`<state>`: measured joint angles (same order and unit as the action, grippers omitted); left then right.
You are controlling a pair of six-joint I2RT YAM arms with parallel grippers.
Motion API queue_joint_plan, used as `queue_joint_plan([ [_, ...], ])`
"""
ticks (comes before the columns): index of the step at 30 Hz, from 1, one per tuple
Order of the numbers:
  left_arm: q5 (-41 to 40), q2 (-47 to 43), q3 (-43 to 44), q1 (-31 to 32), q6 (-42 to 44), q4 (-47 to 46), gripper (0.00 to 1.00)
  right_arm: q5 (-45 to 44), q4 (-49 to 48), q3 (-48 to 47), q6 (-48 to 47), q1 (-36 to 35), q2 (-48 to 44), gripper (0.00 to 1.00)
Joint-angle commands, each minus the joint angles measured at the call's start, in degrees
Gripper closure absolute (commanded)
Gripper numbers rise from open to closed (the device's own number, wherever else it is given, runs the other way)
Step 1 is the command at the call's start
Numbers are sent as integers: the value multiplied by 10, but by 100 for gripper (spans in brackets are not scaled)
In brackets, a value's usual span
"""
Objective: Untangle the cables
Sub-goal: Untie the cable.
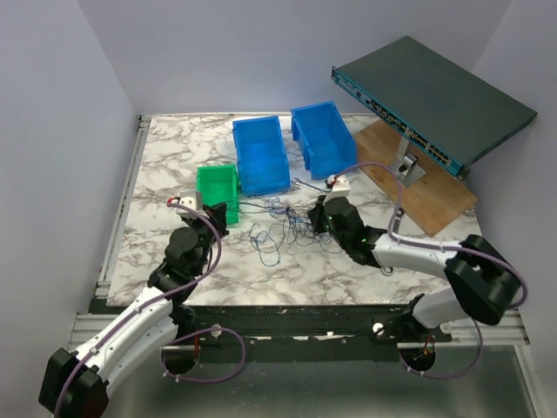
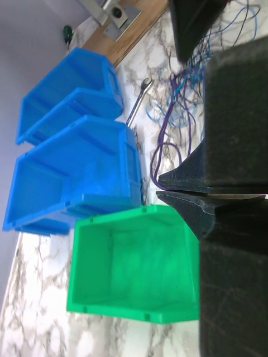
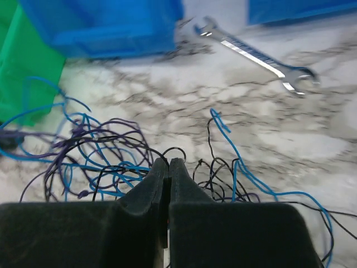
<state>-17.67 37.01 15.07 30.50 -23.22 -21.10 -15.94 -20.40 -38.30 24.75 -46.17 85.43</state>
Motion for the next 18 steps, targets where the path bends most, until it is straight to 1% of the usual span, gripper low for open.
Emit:
queue_joint_plan([
  [1, -132, -5, 4, 1, -35, 65, 100, -268, 96, 44, 87, 22, -90, 99],
  [2, -150, -2, 11, 0, -41, 78, 100, -298, 151, 44, 130, 44, -109, 99],
  [3, -162, 1, 16, 1, -46, 90, 100, -300, 207, 40, 171, 76, -126, 99],
  [4, -172, 3, 19, 1, -51, 97, 100, -285, 260, 39, 209, 126, -145, 99],
  [6, -182, 5, 20, 0, -60, 104, 100, -276, 313, 50, 255, 195, -188, 99],
  [7, -185, 7, 20, 0, -63, 106, 100, -290, 328, 60, 272, 213, -215, 99],
  [10, -202, 16, 26, 0, -72, 120, 100, -375, 368, 82, 305, 226, -290, 99],
  [12, -209, 24, 31, 0, -78, 126, 100, -407, 389, 91, 324, 226, -335, 99],
  [15, -192, 39, 33, 0, -71, 116, 100, -411, 386, 96, 313, 226, -386, 99],
  [17, -166, 51, 35, 0, -57, 98, 100, -385, 347, 101, 256, 226, -400, 99],
  [18, -145, 58, 36, 0, -49, 88, 100, -375, 344, 100, 248, 227, -404, 99],
])
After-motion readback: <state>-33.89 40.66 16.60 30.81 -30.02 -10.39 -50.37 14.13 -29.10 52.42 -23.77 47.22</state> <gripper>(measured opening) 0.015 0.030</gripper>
